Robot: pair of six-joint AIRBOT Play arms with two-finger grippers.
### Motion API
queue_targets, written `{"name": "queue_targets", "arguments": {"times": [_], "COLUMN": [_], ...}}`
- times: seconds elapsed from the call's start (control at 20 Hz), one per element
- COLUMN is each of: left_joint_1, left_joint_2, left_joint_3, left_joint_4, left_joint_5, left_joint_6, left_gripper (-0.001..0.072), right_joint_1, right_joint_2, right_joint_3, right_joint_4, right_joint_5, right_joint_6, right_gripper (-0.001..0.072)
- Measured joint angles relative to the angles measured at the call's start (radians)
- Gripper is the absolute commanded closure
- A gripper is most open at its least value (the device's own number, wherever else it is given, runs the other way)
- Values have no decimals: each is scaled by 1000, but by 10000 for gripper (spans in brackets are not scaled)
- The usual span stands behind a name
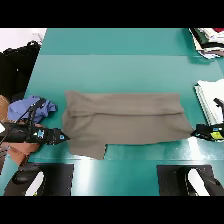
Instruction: Fold the shirts.
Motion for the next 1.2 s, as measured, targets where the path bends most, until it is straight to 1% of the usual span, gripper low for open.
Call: {"name": "queue_targets", "arguments": {"times": [0.1,0.25,0.45,0.65,0.7,0.75,0.8,0.85,0.9,0.95,1.0,1.1,1.2], "left_joint_1": [0,0,0,0,0,0,0,0,0,0,1,0,-1], "left_joint_2": [-1,-85,-305,-549,-605,-650,-691,-720,-744,-760,-772,-787,-794], "left_joint_3": [25,93,226,360,391,416,439,456,473,486,502,535,563], "left_joint_4": [-7,-3,19,27,27,27,27,27,26,26,26,27,19], "left_joint_5": [7,95,241,357,385,405,426,441,454,459,459,436,404], "left_joint_6": [-8,16,61,82,85,87,88,88,86,80,75,68,64], "left_gripper": [679,679,678,677,676,675,601,304,117,117,117,134,536], "right_joint_1": [37,124,210,241,244,244,242,235,223,207,188,140,86], "right_joint_2": [21,-48,-255,-489,-544,-591,-638,-679,-718,-748,-775,-808,-825], "right_joint_3": [50,149,321,498,540,575,611,642,671,695,714,728,711], "right_joint_4": [-14,-24,-29,-28,-26,-18,-2,32,71,111,152,204,237], "right_joint_5": [14,0,-58,-84,-86,-87,-91,-92,-92,-89,-75,-45,-17], "right_joint_6": [23,47,77,91,91,93,94,93,90,80,70,47,19], "right_gripper": [700,700,698,697,688,561,453,441,374,286,254,254,253]}}
